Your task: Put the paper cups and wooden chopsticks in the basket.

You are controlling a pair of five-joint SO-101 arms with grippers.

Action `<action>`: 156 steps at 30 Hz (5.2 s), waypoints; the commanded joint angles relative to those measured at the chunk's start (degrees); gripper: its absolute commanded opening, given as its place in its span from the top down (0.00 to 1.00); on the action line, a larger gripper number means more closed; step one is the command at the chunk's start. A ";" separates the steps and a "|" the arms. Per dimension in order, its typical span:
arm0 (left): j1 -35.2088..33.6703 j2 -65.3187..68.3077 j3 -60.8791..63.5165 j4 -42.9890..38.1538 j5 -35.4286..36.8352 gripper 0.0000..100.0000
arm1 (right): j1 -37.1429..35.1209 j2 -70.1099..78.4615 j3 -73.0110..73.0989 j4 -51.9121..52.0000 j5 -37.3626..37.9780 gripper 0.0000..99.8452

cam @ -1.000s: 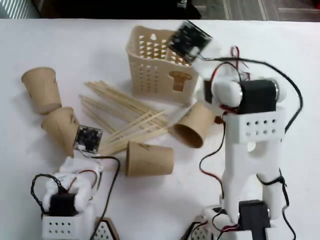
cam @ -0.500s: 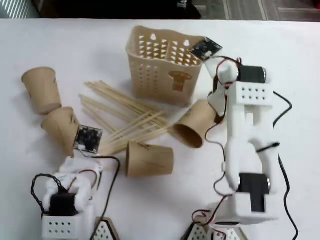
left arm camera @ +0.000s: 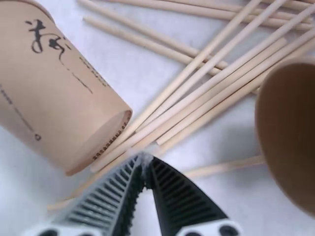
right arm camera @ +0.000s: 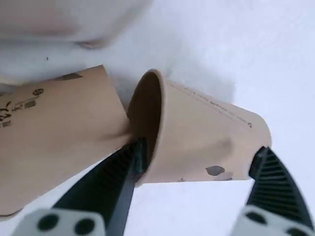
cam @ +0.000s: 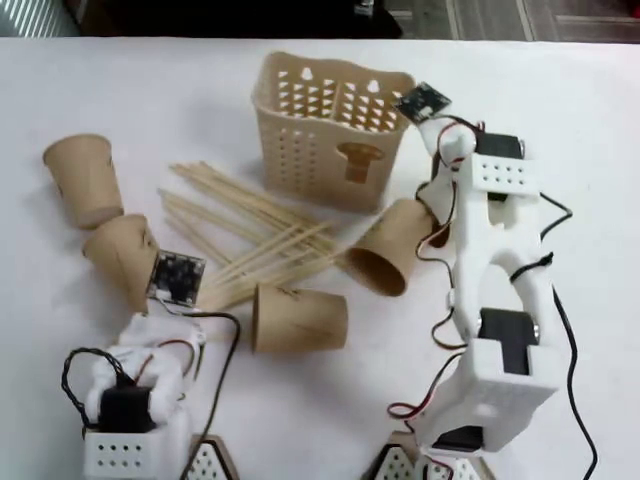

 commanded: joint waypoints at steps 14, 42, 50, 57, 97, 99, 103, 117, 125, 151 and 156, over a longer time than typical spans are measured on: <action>0.31 -0.13 -1.05 -0.70 -0.35 0.97 | 8.84 -5.49 -0.70 -1.80 6.59 0.92; 0.31 -0.13 -1.05 -0.70 -0.35 0.97 | 1.71 -44.53 -0.88 -9.01 -3.78 0.98; 0.31 -0.13 -1.05 -0.62 -0.35 0.97 | -7.60 -46.11 -0.88 -14.81 -13.71 0.98; 0.31 -0.13 -1.05 -0.62 -0.35 0.97 | -14.46 -43.82 -0.79 -18.77 -22.59 0.98; 0.22 -0.13 -1.05 -0.53 -0.35 0.97 | -13.05 -30.20 -0.79 -16.57 -31.91 0.72; 0.22 -0.13 -1.05 -0.62 -0.35 0.97 | -13.05 -32.57 -0.79 -12.70 -31.91 0.72; 0.22 -0.13 -1.05 -0.70 -0.35 0.97 | -13.76 -36.00 -0.70 -4.26 -28.57 0.72; 0.22 -0.13 -1.32 -0.88 -0.35 0.97 | -20.70 -40.22 6.51 22.81 -10.11 0.72; 0.22 -0.13 -1.14 -0.88 -0.35 0.97 | -19.56 -40.66 31.12 4.35 -3.78 0.72; 0.22 -0.13 -1.85 -0.97 -0.35 0.97 | -3.38 -47.52 54.15 -33.10 5.89 0.98; 0.22 -0.13 -4.40 -2.90 0.00 0.97 | -3.38 -58.59 54.15 -26.24 5.80 0.98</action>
